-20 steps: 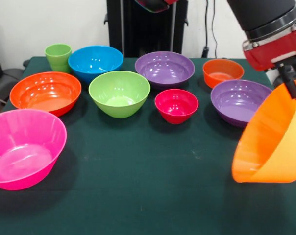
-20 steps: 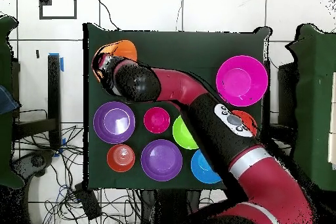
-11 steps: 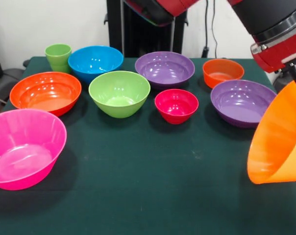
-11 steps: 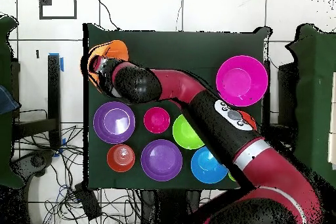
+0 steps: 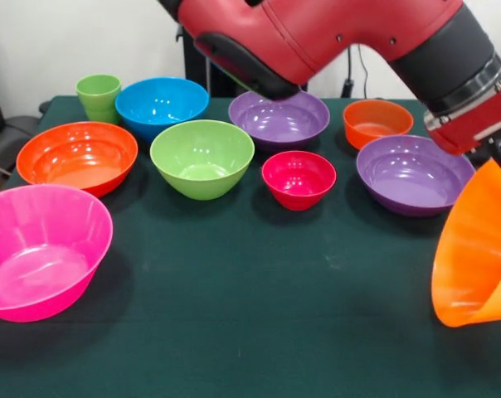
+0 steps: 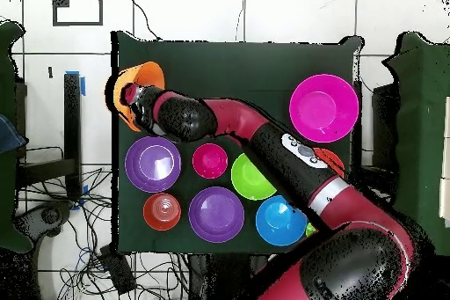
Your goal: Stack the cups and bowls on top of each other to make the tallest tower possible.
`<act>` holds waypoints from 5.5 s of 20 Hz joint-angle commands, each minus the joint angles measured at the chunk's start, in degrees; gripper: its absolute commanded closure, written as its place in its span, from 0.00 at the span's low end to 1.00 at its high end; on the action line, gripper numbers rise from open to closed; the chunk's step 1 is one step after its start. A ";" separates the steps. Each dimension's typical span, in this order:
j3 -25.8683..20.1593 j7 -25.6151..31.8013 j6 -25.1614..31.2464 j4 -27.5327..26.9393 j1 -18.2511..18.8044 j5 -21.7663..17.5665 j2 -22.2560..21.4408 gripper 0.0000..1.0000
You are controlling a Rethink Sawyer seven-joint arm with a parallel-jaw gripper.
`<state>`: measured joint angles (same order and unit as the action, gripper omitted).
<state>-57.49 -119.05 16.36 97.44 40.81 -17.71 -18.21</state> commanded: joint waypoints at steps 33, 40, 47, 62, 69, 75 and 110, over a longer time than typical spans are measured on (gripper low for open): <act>-9.60 22.03 12.23 -7.90 9.88 -12.97 15.10 1.00; -9.20 23.93 12.70 -7.02 11.36 -14.80 16.90 1.00; -8.69 26.81 12.82 -7.94 11.90 -15.31 21.13 1.00; -8.72 35.70 17.24 -9.70 14.11 -14.36 26.36 1.00; -8.73 38.60 19.52 -9.59 15.65 -14.10 27.24 1.00; -8.92 41.26 21.74 -10.11 17.05 -13.96 27.90 1.00; -7.87 51.99 31.49 -13.06 21.85 -13.82 29.64 1.00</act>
<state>-72.71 -92.43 39.05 91.37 63.17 -27.60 8.45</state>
